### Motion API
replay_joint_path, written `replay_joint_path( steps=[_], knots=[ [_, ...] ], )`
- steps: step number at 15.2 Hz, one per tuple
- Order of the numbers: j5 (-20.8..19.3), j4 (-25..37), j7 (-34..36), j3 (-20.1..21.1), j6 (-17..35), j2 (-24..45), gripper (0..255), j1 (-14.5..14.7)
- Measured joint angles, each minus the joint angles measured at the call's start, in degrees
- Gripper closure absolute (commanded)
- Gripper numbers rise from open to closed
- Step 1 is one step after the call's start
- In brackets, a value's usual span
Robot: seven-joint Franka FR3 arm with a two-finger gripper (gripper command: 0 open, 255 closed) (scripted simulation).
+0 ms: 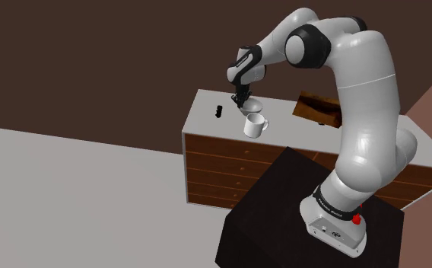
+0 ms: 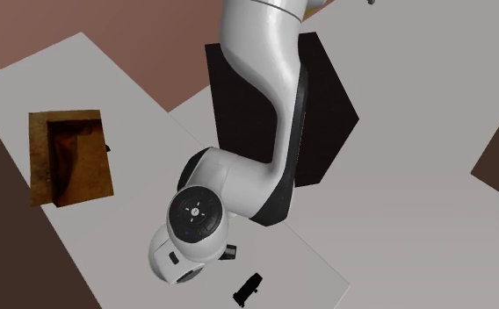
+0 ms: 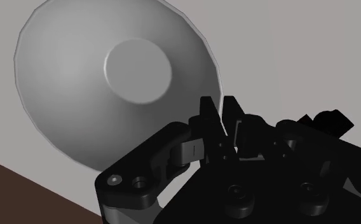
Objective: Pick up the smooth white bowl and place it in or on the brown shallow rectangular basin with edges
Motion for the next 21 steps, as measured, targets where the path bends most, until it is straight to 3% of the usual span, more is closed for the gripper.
replay_joint_path(
  steps=[21],
  knots=[
    [-1.8, 0.8, 0.4, -1.5, -9.6, -8.8, 255, 1.1]
  ],
)
